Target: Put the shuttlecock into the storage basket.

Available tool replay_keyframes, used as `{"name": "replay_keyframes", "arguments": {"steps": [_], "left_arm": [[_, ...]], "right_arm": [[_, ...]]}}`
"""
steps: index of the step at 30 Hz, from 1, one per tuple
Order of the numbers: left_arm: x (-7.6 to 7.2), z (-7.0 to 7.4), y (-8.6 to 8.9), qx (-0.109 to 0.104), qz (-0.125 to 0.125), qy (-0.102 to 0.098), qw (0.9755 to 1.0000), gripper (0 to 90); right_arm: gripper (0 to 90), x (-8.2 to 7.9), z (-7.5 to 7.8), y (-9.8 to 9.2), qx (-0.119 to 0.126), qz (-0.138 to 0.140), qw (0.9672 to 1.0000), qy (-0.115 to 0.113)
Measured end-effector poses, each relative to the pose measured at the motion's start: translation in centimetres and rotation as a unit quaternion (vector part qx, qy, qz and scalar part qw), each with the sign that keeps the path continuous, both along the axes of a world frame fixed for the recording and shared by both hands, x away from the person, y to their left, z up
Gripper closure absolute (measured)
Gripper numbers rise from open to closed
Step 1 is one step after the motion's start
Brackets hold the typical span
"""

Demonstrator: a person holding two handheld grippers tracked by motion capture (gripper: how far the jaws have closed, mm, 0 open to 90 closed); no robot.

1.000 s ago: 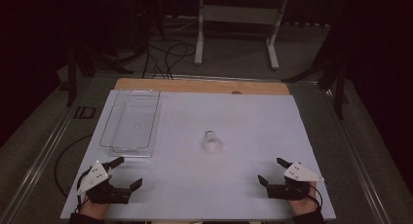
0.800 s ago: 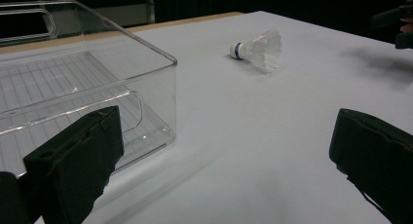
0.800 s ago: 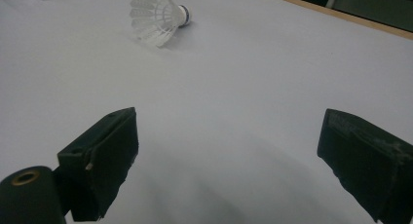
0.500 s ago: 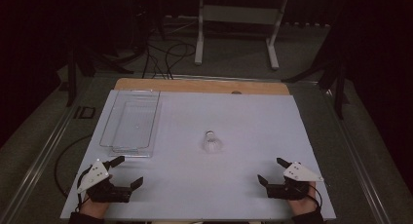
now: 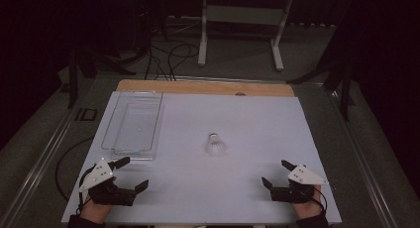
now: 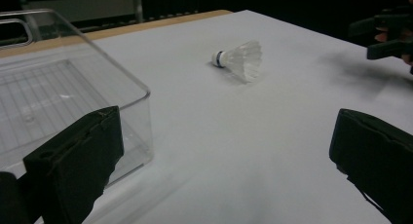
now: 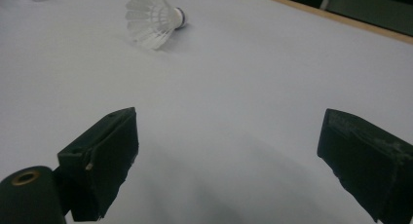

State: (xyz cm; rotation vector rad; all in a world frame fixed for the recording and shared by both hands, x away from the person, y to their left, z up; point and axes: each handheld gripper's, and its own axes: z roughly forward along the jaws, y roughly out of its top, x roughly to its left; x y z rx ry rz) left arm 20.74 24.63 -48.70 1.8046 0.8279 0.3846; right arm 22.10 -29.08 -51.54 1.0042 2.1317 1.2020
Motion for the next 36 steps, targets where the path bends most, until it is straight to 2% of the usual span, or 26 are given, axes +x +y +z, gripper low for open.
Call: {"name": "replay_keyframes", "arguments": {"steps": [3,10,16,21,28,31,36], "left_arm": [[0.1,0.7,-0.2,0.01,-0.005,0.008,0.9999,0.0],[0.4,1.7,-0.5,0.052,-0.011,0.022,0.9983,0.0],[0.8,2.3,-1.1,0.069,-0.016,0.046,0.9964,0.0],[1.3,2.7,-1.5,0.088,-0.02,0.064,0.9939,0.0],[1.5,3.0,-2.1,0.109,-0.025,0.07,0.9912,0.0],[1.5,3.0,-2.6,0.136,-0.02,0.073,0.9879,0.0],[1.7,2.8,-3.1,0.143,-0.028,0.098,0.9845,0.0]], "right_arm": [[7.9,0.0,0.1,0.0,0.005,0.0,1.0,0.0],[7.9,0.0,0.1,0.2,-0.001,0.001,1.0,-0.004],[7.8,0.0,0.2,0.2,-0.002,-0.001,1.0,-0.006],[7.9,0.0,0.1,0.2,0.0,0.0,1.0,-0.001],[7.9,-0.1,0.2,0.2,0.0,0.002,1.0,-0.003],[7.9,-0.1,0.2,0.2,0.001,0.002,1.0,-0.003],[7.9,0.0,0.1,0.3,0.0,0.005,1.0,0.0]]}}
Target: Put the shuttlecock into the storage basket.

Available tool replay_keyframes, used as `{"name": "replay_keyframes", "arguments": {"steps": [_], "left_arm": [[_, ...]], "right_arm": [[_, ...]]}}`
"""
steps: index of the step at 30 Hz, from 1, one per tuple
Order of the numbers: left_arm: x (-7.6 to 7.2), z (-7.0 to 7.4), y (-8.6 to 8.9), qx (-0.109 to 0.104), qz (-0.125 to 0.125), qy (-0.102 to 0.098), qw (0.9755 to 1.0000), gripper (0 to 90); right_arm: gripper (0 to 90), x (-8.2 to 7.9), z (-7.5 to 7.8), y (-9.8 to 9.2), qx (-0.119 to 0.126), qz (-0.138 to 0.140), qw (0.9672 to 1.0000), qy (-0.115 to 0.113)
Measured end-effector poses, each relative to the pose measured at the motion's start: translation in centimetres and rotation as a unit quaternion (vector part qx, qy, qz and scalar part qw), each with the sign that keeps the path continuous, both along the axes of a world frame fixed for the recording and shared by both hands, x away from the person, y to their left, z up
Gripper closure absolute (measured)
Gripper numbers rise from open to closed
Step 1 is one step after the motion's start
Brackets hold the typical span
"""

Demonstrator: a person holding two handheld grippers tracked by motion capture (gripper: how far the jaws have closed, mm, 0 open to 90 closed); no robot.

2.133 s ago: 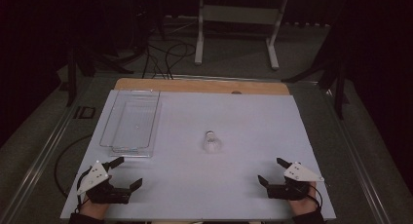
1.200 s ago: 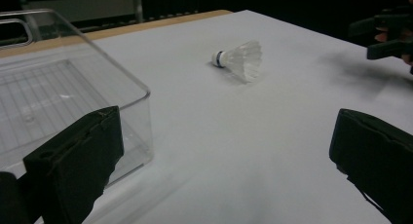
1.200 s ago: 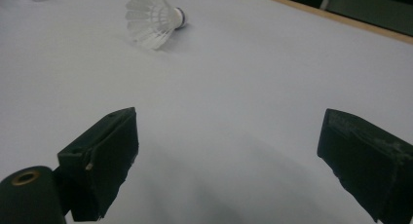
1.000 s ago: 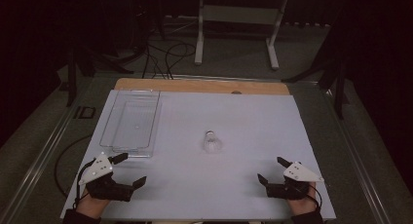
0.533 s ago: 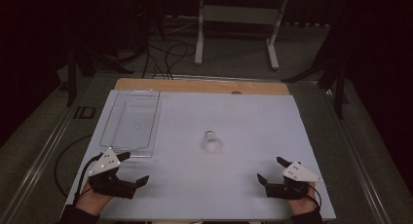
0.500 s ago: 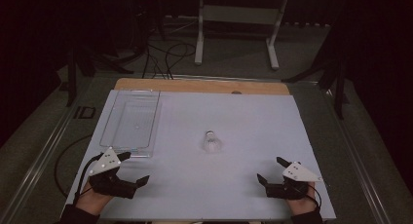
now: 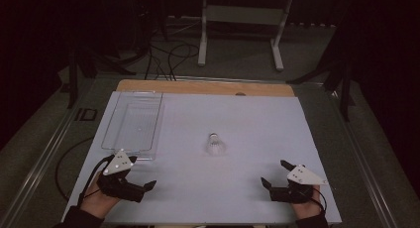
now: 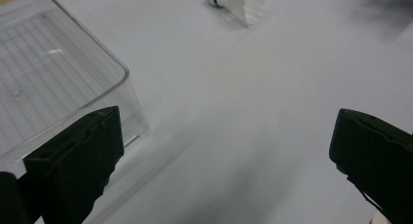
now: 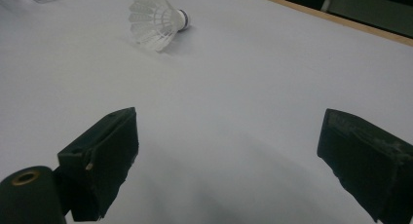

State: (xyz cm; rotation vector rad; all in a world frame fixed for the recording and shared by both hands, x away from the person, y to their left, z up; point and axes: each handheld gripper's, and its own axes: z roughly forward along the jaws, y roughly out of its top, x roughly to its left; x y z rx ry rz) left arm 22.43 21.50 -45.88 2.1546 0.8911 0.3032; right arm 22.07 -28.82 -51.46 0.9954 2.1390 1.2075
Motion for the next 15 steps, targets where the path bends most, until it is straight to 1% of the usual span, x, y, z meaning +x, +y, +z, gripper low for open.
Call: {"name": "replay_keyframes", "arguments": {"steps": [4,6,9,11,14,15], "left_arm": [[0.1,-0.1,-0.5,0.015,-0.007,0.007,0.9998,0.0],[0.2,-0.1,-0.7,0.023,-0.01,0.015,0.9996,0.0],[0.3,-0.2,-1.0,0.028,-0.015,0.024,0.9992,0.0],[0.3,-0.3,-1.1,0.037,-0.017,0.029,0.9987,0.0],[0.4,-0.4,-1.4,0.045,-0.021,0.045,0.9978,0.0],[0.5,-0.5,-1.4,0.049,-0.021,0.045,0.9976,0.0]], "right_arm": [[7.9,0.0,0.0,0.0,0.0,0.0,1.0,0.001],[7.9,0.0,0.0,0.0,0.001,0.0,1.0,0.003],[7.9,0.0,0.0,0.0,0.0,0.001,1.0,0.003],[7.9,0.0,0.0,0.0,-0.001,0.002,1.0,0.003],[7.9,0.0,0.0,0.0,-0.002,0.003,1.0,0.004],[7.9,0.0,0.0,0.0,-0.002,0.003,1.0,0.004]]}}
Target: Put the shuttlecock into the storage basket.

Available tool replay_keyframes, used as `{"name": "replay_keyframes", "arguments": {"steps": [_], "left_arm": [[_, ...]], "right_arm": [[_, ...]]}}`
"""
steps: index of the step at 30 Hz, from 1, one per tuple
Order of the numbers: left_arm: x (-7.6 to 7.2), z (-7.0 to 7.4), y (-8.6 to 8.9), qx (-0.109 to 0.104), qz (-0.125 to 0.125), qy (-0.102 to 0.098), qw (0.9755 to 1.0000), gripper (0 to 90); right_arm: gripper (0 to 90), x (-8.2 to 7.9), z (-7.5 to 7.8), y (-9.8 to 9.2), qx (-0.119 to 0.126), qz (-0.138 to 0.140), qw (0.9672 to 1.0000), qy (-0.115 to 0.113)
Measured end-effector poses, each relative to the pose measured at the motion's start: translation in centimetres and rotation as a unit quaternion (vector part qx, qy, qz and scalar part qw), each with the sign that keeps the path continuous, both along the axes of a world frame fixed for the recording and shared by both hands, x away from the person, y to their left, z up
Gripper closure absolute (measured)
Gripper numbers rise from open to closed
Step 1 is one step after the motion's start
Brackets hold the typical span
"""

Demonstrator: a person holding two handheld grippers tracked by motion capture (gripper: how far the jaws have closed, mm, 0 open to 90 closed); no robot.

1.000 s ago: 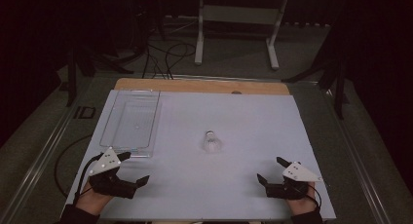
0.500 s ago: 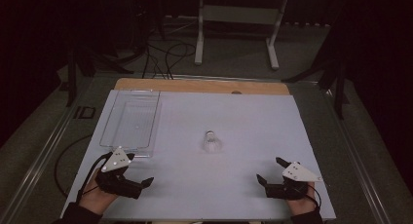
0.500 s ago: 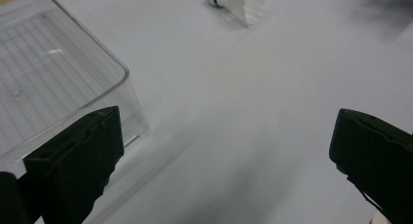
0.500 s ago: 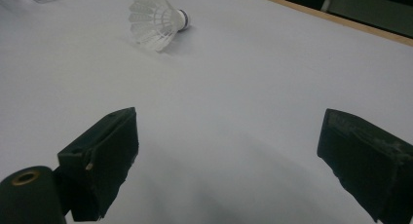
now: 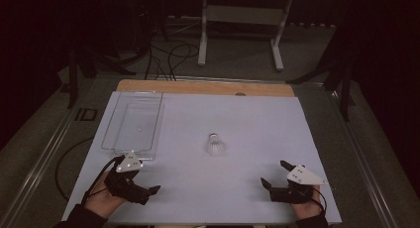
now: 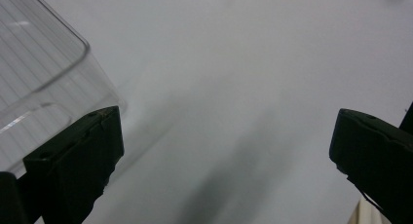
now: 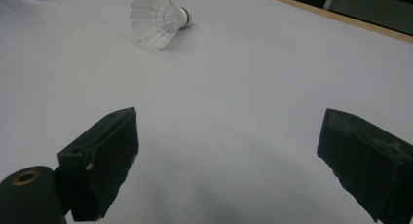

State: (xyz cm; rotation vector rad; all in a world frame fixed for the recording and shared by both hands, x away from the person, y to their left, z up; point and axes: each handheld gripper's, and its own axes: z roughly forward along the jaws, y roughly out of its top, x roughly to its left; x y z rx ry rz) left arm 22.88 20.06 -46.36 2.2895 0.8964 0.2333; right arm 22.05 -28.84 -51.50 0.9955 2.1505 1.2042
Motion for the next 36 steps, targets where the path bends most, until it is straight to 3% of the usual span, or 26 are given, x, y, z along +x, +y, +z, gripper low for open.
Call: {"name": "replay_keyframes", "arguments": {"steps": [12,16,19,34,36], "left_arm": [[0.2,-0.4,-1.0,0.042,-0.011,0.029,0.9987,0.0],[0.4,-0.6,-1.4,0.063,-0.02,0.046,0.9968,0.0],[0.4,-0.6,-1.8,0.077,-0.026,0.047,0.9955,0.0],[1.2,-1.0,-3.0,0.105,-0.042,0.089,0.9896,0.0],[1.2,-1.1,-3.1,0.1,-0.044,0.096,0.9893,0.0]], "right_arm": [[7.9,0.0,0.0,0.0,0.0,0.0,1.0,0.002],[7.9,0.0,0.0,0.0,-0.001,0.001,1.0,0.003],[7.9,0.0,-0.1,0.0,-0.001,0.002,1.0,0.004],[7.9,0.1,-0.1,0.1,-0.001,0.001,1.0,0.006],[8.0,0.1,-0.1,0.0,-0.001,0.002,1.0,0.006]]}}
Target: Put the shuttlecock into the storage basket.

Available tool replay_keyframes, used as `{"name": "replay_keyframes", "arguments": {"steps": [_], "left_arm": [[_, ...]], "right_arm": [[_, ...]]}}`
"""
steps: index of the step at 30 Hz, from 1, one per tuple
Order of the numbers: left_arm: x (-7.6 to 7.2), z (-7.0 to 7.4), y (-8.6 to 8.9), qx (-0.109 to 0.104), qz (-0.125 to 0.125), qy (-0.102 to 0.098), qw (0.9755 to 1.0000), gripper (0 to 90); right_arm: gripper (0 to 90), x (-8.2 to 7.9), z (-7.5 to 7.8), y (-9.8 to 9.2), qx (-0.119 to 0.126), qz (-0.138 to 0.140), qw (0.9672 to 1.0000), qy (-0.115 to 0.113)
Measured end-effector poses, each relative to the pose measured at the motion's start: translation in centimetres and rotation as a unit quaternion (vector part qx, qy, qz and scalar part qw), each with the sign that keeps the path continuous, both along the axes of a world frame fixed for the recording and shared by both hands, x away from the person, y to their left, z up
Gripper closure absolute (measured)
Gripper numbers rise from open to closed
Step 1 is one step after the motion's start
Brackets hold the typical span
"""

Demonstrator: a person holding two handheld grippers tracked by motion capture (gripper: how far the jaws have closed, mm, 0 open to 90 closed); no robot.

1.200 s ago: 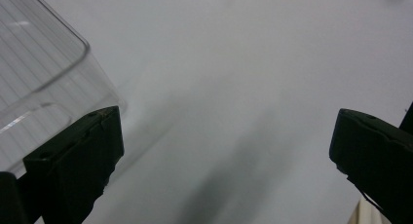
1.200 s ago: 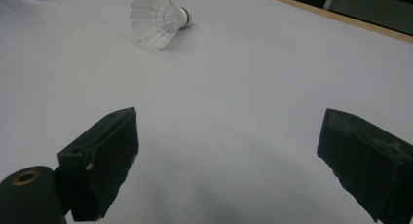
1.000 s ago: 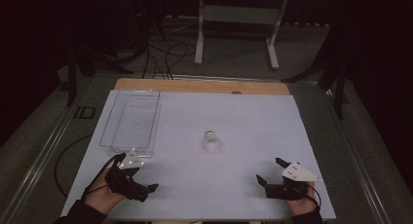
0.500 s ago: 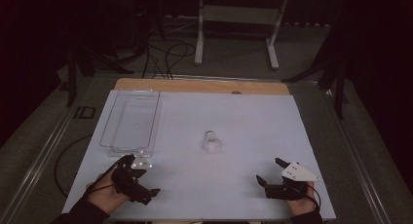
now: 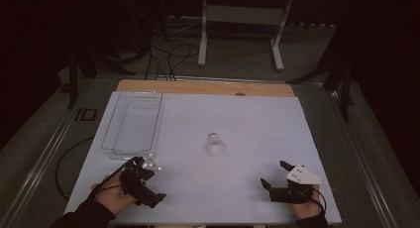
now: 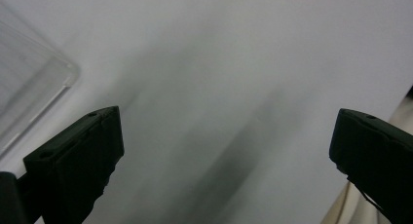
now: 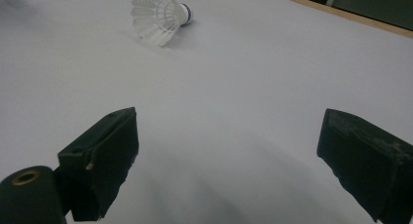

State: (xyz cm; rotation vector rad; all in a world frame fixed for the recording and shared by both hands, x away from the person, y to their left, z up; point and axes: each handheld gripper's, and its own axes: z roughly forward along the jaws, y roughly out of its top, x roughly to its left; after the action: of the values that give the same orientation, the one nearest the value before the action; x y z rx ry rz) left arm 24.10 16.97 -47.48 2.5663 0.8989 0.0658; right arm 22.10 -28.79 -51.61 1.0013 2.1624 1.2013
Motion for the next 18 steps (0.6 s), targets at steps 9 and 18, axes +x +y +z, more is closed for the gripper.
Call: {"name": "replay_keyframes", "arguments": {"steps": [9,18], "left_arm": [[0.5,0.2,-0.3,0.004,-0.003,0.036,0.9993,0.0],[1.0,0.4,-0.8,0.014,-0.01,0.058,0.9982,0.0]], "right_arm": [[8.0,0.0,0.0,0.0,-0.001,0.0,1.0,0.001],[8.0,0.0,-0.1,0.0,-0.002,-0.001,1.0,0.002]]}}
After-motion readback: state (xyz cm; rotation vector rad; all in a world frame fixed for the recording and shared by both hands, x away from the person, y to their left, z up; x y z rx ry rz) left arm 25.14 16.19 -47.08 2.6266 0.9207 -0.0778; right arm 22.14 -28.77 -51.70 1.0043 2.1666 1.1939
